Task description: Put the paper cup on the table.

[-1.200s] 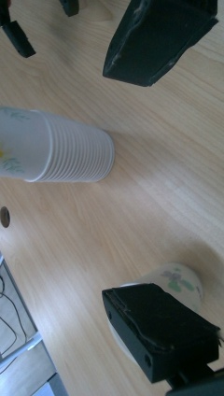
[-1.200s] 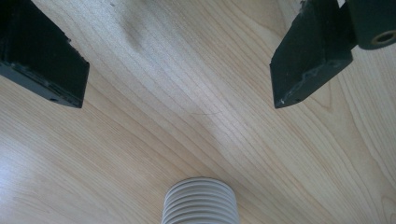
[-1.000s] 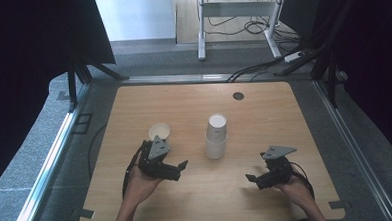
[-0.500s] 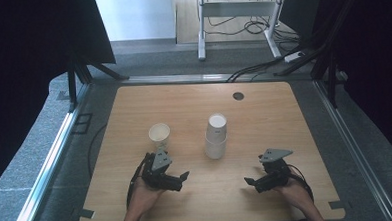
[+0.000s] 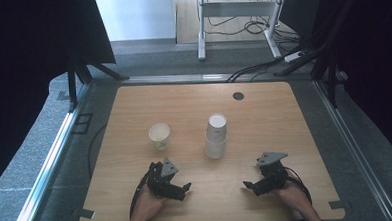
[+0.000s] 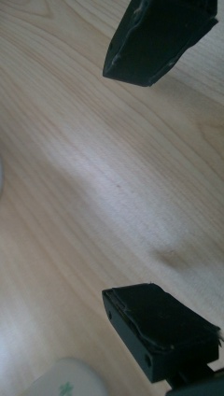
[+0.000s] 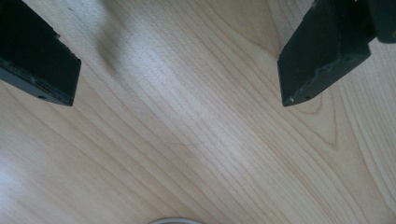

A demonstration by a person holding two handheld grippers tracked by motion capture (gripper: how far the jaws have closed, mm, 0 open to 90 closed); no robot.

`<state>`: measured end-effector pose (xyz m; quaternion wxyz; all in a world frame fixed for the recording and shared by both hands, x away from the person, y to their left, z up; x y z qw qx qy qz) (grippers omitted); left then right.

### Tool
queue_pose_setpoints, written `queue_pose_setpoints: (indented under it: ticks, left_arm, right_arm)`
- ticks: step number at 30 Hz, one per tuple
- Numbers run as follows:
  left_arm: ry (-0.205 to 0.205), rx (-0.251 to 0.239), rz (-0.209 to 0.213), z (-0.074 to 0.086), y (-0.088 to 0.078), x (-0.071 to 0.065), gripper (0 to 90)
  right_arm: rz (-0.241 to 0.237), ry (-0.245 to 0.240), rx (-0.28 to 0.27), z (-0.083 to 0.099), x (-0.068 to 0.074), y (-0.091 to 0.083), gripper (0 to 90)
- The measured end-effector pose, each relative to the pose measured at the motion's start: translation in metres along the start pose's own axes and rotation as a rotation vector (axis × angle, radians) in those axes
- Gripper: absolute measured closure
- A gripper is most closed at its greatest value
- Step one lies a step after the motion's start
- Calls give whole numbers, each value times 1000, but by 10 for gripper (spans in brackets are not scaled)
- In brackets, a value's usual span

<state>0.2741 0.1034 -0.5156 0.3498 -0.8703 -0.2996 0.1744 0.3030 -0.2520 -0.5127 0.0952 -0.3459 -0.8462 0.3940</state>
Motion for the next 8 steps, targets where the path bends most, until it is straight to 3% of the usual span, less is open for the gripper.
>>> queue_pose_setpoints:
  ticks: [8]
  left_arm:
    - [-1,38,0,2,6,-3,0]
  right_arm:
    - [-13,-3,15,1,3,4,0]
Point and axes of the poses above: each handheld gripper's, and its own axes: y roughly forward along the jaws, z roughly out of its underside, x roughly to its left, the point moved 1 cm from there along y, roughly forward along the jaws, and after that the axes turned 7 degrees about z, right-handed, at the moved point
